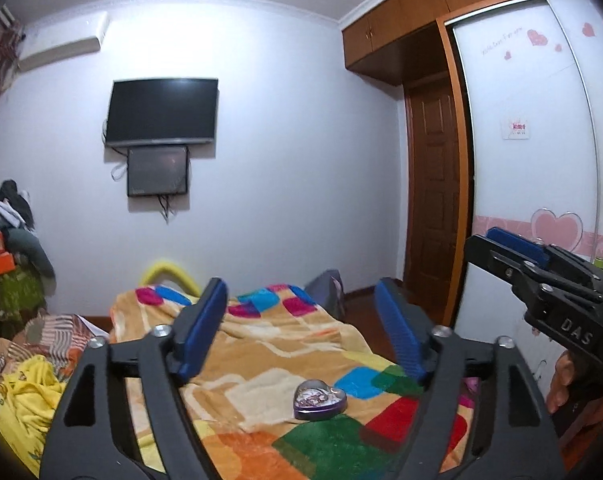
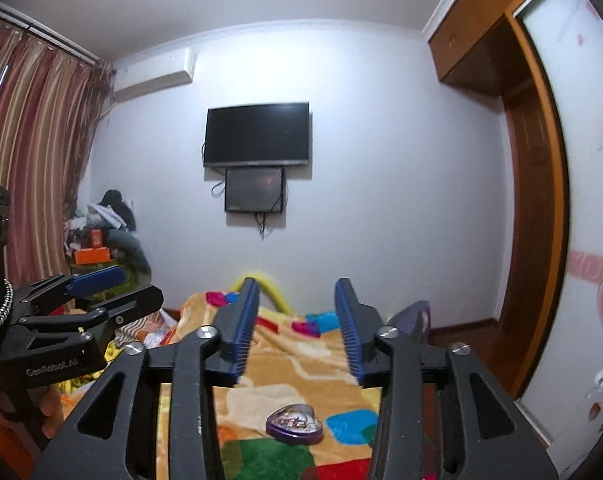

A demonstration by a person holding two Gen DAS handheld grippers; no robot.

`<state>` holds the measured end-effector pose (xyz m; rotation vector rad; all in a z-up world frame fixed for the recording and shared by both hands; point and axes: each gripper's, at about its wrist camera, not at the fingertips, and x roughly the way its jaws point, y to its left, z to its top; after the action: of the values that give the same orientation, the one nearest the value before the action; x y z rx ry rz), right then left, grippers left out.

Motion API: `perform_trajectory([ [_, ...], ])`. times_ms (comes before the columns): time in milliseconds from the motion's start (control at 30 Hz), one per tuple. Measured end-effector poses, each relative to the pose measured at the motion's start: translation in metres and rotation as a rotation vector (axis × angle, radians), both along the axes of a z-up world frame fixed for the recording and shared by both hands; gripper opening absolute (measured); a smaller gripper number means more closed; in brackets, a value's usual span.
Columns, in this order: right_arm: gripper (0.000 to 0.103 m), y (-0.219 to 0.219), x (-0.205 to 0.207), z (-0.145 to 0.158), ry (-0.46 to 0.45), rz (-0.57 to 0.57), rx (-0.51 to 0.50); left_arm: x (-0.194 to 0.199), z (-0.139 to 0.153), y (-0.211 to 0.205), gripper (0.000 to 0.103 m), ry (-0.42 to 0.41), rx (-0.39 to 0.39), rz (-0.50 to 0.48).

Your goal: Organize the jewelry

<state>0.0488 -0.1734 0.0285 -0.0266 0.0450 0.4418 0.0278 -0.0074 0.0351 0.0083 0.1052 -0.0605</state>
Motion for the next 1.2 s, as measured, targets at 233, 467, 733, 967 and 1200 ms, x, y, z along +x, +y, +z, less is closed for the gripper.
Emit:
perform_trajectory([
  [233,0.084,0.003,-0.017,-0.002,-0.056,-0.078,0.013,-0.017,0.000,-0.002,0.097,-0.014,-0.033,0.023],
  [467,0.096,0.004,-0.024,-0.001,-0.058,-0.097,0.015,-0.031,-0.003,-0.001,0.099,-0.020,-0.049,0.043],
  [733,0.096,-0.006,-0.028,-0.009,-0.028,-0.091,0.012,-0.032,-0.004,-0.001,0.099,-0.019,-0.047,0.050],
  [967,0.096,-0.011,-0.027,-0.012,-0.006,-0.090,0.014,-0.030,-0.006,-0.002,0.100,-0.015,-0.048,0.053],
  [1200,0.096,-0.013,-0.028,-0.012,0.007,-0.090,0.016,-0.026,-0.007,-0.002,0.101,-0.005,-0.049,0.052],
])
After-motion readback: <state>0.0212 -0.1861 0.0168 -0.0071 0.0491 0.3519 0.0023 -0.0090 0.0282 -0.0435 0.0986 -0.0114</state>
